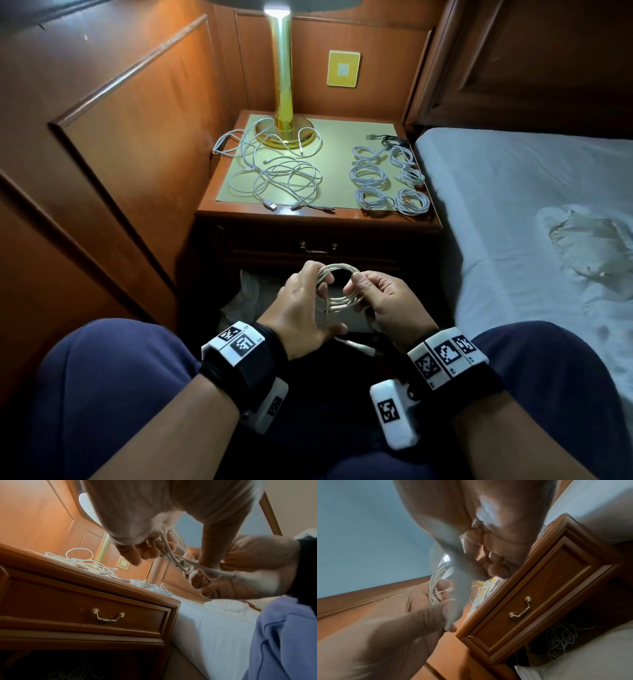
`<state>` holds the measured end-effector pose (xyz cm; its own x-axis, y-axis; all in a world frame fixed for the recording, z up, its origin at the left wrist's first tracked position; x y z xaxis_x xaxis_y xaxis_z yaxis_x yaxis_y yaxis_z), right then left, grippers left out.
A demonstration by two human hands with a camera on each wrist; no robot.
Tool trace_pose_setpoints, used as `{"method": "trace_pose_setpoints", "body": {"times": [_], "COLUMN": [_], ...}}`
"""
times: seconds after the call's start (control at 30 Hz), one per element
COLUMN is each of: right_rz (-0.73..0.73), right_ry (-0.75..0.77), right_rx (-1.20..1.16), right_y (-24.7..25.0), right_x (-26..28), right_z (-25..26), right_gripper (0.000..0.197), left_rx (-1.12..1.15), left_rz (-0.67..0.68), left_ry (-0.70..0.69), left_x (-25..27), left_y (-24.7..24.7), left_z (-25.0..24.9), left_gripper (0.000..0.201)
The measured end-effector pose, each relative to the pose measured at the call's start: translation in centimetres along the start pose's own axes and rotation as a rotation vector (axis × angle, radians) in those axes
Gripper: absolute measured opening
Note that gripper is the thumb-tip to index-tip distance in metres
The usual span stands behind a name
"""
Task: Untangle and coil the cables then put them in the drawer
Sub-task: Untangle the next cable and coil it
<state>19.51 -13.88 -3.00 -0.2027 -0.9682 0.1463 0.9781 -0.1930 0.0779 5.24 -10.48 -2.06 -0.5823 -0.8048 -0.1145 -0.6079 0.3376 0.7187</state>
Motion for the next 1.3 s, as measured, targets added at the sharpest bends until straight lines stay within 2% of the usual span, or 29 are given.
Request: {"method": "trace_pose_setpoints", "body": {"times": [0.1, 0.17, 0.27, 0.33, 0.43, 0.5, 0.63, 0.77, 0.9, 1.03, 1.17, 1.3], "right_rz": [-0.013, -0.019, -0.012, -0.007, 0.013, 0.020, 0.038, 0.026, 0.033, 0.078, 0.128, 0.050], "right_ry": [0.012, 0.027, 0.037, 0.037, 0.054, 0.068, 0.055, 0.080, 0.120, 0.142, 0.162, 0.150], "right_rx": [-0.018, -0.036, -0.105, -0.142, -0.173, -0.163, -0.120, -0.065, -0.053, 0.013, 0.053, -0.020], "right_y": [0.4, 0.7, 0.7, 0.4, -0.1, -0.2, -0.4, -0.3, -0.2, -0.9, -1.8, -1.4], "right_x": [-0.1, -0.2, -0.2, -0.1, 0.2, 0.2, 0.3, 0.2, 0.0, 0.3, 0.6, 0.4], "right_z": [0.4, 0.5, 0.6, 0.7, 0.8, 1.0, 0.8, 0.5, 0.5, 0.9, 1.1, 0.8], "right_gripper": [0.032, 0.032, 0.034, 0.034, 0.033, 0.032, 0.030, 0.028, 0.026, 0.023, 0.019, 0.016], "left_rx": [0.071, 0.189, 0.408, 0.419, 0.336, 0.374, 0.614, 0.775, 0.940, 0.883, 0.920, 1.007], "left_rz": [-0.101, -0.135, -0.088, -0.099, -0.185, -0.216, -0.181, -0.178, -0.185, -0.183, -0.173, -0.151], "left_ry": [-0.031, 0.067, 0.190, 0.218, 0.223, 0.272, 0.382, 0.430, 0.447, 0.464, 0.557, 0.541], "left_x": [-0.3, -0.3, -0.2, 0.0, 0.1, 0.3, 0.5, 0.6, 0.6, 0.6, 0.6, 0.3], "left_y": [0.8, 1.2, 0.7, 0.7, 1.1, 1.2, -0.1, -0.5, -0.6, -0.8, -1.4, -1.4], "left_z": [-0.6, 0.2, 1.0, 1.2, 1.3, 1.5, 1.6, 2.4, 2.3, 2.7, 3.6, 3.5], "left_gripper": [0.079, 0.067, 0.056, 0.055, 0.049, 0.046, 0.034, 0.030, 0.009, 0.010, 0.006, 0.009]}}
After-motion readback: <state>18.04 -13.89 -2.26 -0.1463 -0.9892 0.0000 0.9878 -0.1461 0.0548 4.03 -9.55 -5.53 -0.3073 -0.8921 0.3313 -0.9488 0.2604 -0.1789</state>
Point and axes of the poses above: each hand's wrist, its own x-axis away from the middle knuckle, its own y-axis out of the back of the hand, z = x × y, the point moved 9 cm from there along -x, towards the middle knuckle, and after that the axes turned 9 degrees about -x, right-handed, at the moved point
